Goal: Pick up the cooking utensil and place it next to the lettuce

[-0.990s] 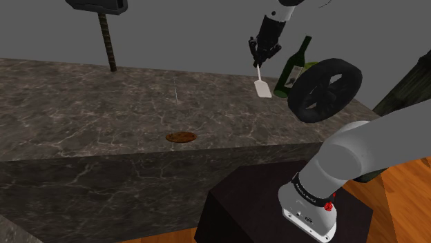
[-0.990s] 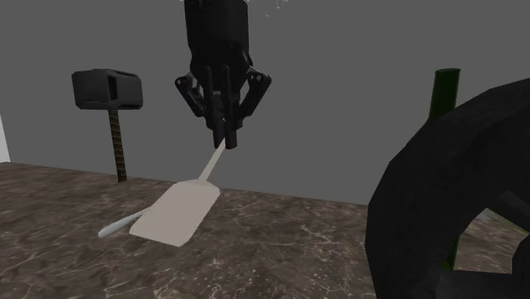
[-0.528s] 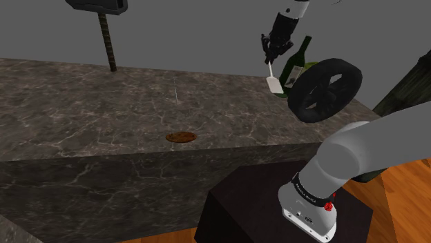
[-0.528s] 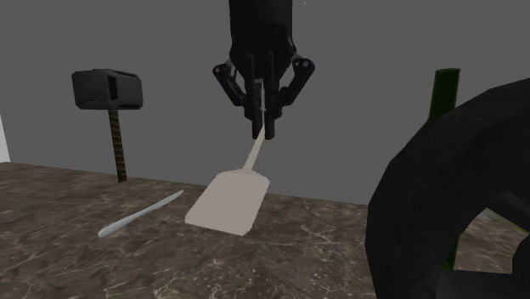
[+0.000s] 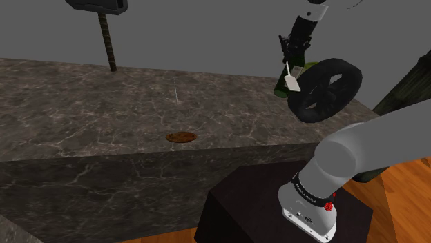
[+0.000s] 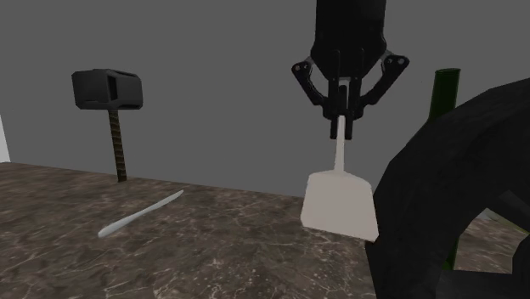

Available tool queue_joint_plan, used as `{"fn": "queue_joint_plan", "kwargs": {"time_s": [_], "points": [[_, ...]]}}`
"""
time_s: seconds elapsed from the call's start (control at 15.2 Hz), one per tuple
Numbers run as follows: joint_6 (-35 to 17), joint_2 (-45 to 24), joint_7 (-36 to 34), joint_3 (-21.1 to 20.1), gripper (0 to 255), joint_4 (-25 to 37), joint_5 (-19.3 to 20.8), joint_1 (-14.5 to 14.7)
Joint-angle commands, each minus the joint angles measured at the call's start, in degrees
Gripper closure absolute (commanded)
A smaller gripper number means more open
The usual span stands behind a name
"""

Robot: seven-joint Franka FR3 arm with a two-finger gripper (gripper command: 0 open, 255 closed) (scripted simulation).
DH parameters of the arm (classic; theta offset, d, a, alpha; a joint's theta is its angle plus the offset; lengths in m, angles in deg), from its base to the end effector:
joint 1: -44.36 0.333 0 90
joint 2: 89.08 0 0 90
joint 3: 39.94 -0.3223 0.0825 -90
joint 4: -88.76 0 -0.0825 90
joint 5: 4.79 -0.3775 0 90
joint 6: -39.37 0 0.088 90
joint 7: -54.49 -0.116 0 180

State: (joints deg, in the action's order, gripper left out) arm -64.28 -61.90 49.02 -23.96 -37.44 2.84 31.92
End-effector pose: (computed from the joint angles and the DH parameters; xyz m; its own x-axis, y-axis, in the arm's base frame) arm 0.3501 -0.2226 0.5621 0.8563 -0.5121 0.0665 -0.5132 -0.8583 -0.0012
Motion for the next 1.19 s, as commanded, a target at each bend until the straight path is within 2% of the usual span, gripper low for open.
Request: {"fn": "queue_joint_plan", "kwargs": {"time_s": [0.0,0.59,0.86,1.12], "points": [[-0.2,-1.1,3.1,2.4,255,1.2,0.6,-0.9],[-0.7,-9.0,17.0,13.0,255,9.4,0.4,-3.6],[-0.7,-14.4,23.8,17.9,255,14.8,-1.7,-4.6],[-0.1,-21.4,31.4,22.8,255,21.3,-5.7,-5.9]]}}
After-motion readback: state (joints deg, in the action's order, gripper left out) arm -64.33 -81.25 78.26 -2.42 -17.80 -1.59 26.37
